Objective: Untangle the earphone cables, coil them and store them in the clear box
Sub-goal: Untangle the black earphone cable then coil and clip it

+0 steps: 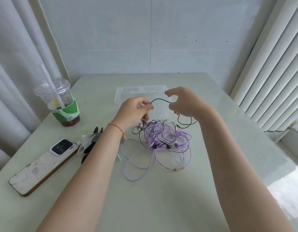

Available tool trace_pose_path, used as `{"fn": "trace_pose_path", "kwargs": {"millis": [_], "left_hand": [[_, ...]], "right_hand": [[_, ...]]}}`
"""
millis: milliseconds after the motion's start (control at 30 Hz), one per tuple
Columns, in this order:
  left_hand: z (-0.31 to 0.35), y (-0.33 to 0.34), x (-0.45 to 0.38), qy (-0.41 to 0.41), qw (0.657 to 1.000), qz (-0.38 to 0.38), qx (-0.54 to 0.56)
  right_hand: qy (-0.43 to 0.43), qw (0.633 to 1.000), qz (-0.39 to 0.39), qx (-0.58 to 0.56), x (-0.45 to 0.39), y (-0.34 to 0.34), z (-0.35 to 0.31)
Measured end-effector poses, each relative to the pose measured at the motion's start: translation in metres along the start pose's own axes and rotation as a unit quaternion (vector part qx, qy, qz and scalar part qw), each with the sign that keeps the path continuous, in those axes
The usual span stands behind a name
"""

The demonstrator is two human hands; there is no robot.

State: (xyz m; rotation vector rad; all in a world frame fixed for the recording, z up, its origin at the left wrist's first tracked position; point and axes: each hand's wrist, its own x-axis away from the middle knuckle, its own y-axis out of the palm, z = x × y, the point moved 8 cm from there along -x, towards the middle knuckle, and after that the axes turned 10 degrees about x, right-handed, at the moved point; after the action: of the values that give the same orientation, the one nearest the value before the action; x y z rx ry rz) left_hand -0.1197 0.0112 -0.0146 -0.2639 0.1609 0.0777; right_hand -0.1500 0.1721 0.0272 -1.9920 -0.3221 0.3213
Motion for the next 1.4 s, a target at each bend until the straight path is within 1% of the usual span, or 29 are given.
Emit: {"fn": "trace_pose_path", "kwargs": {"millis": [67, 133, 233, 333, 367, 433, 533, 600, 700, 833, 867, 933, 967, 1033, 1133, 1200, 1233, 1300, 1333, 1367, 1400], "left_hand": [[0.001, 0.002, 0.001, 0.003, 0.999, 0.001, -0.037], [0.001, 0.005, 0.003, 0.001, 0.999, -0.003, -0.040], [0.004, 0.007, 0.004, 0.002, 1.000, -0.008, -0.008], [0.003, 0.007, 0.003, -0.018, 0.997, -0.006, 0.070], [0.002, 0.006, 0.003, -0.031, 0.995, -0.005, 0.098], [-0.003, 0.005, 0.004, -0.055, 0.991, -0.022, 0.118], [-0.010, 0.007, 0.007, -0.083, 0.988, -0.086, 0.094], [-0.014, 0.006, 0.008, -0.086, 0.988, -0.105, 0.078], [-0.014, 0.001, 0.008, -0.093, 0.985, -0.089, 0.113], [-0.010, -0.003, 0.007, -0.079, 0.985, -0.069, 0.140], [-0.010, -0.005, 0.007, -0.081, 0.985, -0.053, 0.140], [-0.010, -0.011, 0.005, -0.086, 0.989, 0.002, 0.123], [-0.009, -0.014, 0.005, -0.089, 0.990, 0.030, 0.104], [-0.006, -0.017, 0.005, -0.096, 0.993, 0.054, 0.051], [-0.003, -0.019, 0.001, -0.070, 0.996, 0.058, -0.015], [-0.002, -0.016, -0.001, -0.035, 0.996, 0.059, -0.049], [0.000, -0.010, -0.001, -0.020, 0.998, 0.039, -0.037], [0.005, 0.006, 0.003, -0.008, 0.999, -0.026, 0.042], [0.006, 0.014, 0.006, -0.011, 0.995, -0.059, 0.078], [0.006, 0.019, 0.007, -0.011, 0.993, -0.076, 0.084], [0.004, 0.020, 0.006, -0.012, 0.995, -0.076, 0.070]], "right_hand": [[-0.048, 0.998, 0.003, -0.050, 0.007, -0.003, -0.016], [-0.076, 0.994, -0.027, -0.078, 0.011, 0.000, -0.028], [-0.092, 0.991, -0.059, -0.075, 0.014, 0.011, -0.039], [-0.088, 0.995, -0.045, -0.015, 0.010, 0.016, -0.034], [-0.080, 0.996, -0.046, -0.009, 0.009, 0.016, -0.030], [-0.071, 0.997, -0.037, -0.020, 0.007, 0.013, -0.024], [-0.053, 0.997, 0.033, -0.042, 0.001, 0.000, -0.014], [-0.043, 0.993, 0.093, -0.058, -0.003, -0.010, -0.006], [-0.007, 0.976, 0.178, -0.122, -0.005, -0.025, 0.006], [0.061, 0.941, 0.268, -0.196, 0.000, -0.036, 0.025], [0.070, 0.932, 0.288, -0.210, 0.002, -0.037, 0.028], [0.084, 0.919, 0.313, -0.225, 0.007, -0.041, 0.032], [0.090, 0.921, 0.311, -0.219, 0.007, -0.041, 0.033], [0.096, 0.942, 0.272, -0.171, 0.006, -0.039, 0.031], [0.078, 0.972, 0.182, -0.126, 0.002, -0.028, 0.023], [0.065, 0.981, 0.146, -0.112, 0.002, -0.023, 0.016], [0.056, 0.984, 0.136, -0.102, 0.001, -0.021, 0.013], [0.043, 0.986, 0.138, -0.088, 0.001, -0.020, 0.006], [0.040, 0.983, 0.152, -0.090, 0.001, -0.022, 0.005], [0.043, 0.978, 0.176, -0.105, 0.001, -0.024, 0.006], [0.054, 0.968, 0.210, -0.130, 0.001, -0.029, 0.011]]}}
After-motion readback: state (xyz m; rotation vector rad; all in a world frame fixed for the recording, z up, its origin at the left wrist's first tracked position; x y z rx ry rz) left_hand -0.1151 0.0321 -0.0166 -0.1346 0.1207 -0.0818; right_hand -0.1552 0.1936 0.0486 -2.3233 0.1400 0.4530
